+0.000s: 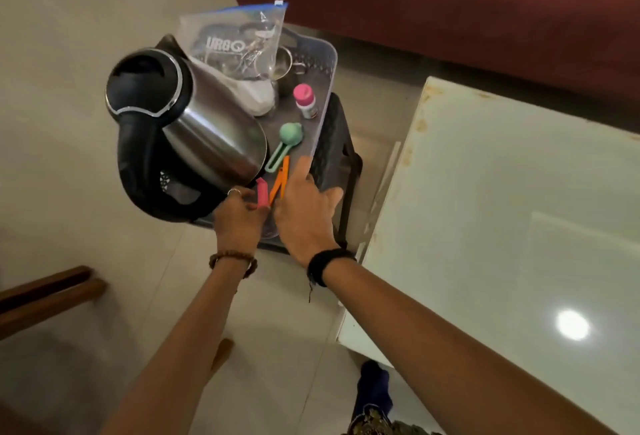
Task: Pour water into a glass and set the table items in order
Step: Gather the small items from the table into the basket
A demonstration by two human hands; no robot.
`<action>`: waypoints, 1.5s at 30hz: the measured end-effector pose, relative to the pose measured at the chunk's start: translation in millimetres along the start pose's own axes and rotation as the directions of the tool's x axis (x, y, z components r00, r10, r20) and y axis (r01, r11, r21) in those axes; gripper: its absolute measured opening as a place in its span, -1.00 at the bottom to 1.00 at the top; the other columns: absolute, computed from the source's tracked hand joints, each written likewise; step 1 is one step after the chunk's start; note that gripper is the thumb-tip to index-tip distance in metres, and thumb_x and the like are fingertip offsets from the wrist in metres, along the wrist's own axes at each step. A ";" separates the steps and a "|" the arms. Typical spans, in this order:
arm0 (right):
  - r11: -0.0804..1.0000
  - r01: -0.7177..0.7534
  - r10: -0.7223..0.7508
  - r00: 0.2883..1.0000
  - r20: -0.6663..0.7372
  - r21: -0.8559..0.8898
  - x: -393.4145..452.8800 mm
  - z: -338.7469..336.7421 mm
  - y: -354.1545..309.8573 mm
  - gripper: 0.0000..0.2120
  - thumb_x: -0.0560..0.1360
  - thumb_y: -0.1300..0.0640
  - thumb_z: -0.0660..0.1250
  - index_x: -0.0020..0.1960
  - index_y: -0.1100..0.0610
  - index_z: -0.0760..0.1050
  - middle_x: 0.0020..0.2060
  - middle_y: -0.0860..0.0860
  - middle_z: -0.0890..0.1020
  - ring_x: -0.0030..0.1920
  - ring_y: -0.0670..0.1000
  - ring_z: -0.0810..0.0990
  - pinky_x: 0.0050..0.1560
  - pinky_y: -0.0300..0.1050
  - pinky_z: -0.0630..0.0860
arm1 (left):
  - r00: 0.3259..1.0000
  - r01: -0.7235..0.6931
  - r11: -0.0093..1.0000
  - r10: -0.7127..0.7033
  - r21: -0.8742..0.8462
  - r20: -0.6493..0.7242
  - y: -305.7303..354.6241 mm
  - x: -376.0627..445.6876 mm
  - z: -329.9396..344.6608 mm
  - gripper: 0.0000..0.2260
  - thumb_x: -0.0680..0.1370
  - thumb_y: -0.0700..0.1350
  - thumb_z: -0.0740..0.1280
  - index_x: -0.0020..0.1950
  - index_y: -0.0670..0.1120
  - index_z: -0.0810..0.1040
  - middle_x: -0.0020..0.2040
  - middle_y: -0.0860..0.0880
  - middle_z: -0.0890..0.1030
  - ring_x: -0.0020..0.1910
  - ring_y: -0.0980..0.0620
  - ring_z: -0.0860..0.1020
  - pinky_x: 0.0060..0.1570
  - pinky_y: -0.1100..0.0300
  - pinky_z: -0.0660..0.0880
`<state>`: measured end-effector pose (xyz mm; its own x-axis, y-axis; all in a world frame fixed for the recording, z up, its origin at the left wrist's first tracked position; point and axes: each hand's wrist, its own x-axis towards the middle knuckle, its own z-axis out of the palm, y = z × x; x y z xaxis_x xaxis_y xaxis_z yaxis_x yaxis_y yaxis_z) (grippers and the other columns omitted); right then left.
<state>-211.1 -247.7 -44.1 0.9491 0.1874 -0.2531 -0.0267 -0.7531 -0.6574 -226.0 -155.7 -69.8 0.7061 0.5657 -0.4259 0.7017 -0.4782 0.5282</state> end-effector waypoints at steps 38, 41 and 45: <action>0.474 -0.448 0.880 0.209 -0.426 0.758 -353.2 -322.5 602.6 -0.75 0.51 0.08 0.29 0.06 -0.04 0.22 -0.19 -0.15 0.49 -0.29 -0.11 0.53 -0.35 -0.31 0.35 | 0.324 -0.851 0.523 0.579 -0.036 0.748 227.0 -491.0 526.2 -0.66 0.48 -0.20 0.34 0.23 0.01 0.45 0.21 0.02 0.41 0.17 0.07 0.43 0.01 0.27 0.44; 0.455 -0.549 0.881 0.167 -0.442 0.701 -366.1 -329.8 643.3 -0.66 0.46 0.05 0.36 0.11 0.09 0.27 -0.01 -0.02 0.44 -0.11 -0.01 0.48 -0.28 -0.18 0.42 | 0.269 -0.951 0.283 0.560 0.125 0.783 230.8 -484.3 551.0 -0.62 0.48 -0.20 0.35 0.28 -0.01 0.45 0.23 -0.05 0.40 0.20 -0.05 0.36 0.13 0.12 0.41; 0.426 -0.622 0.900 0.212 -0.382 0.657 -369.6 -333.8 677.4 -0.64 0.46 0.07 0.35 0.17 0.11 0.31 0.08 0.04 0.41 0.03 0.04 0.47 -0.21 -0.05 0.47 | 0.297 -0.936 0.332 0.572 0.115 0.764 235.6 -476.0 566.7 -0.76 0.51 -0.28 0.29 0.14 -0.08 0.55 0.08 -0.10 0.48 0.09 -0.09 0.42 -0.02 0.16 0.41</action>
<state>-475.2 -1037.6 -158.9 0.2971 -0.8786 -0.3739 -0.8081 -0.0227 -0.5887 -342.8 -918.3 -158.8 0.6839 -0.6191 -0.3859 -0.4172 -0.7659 0.4893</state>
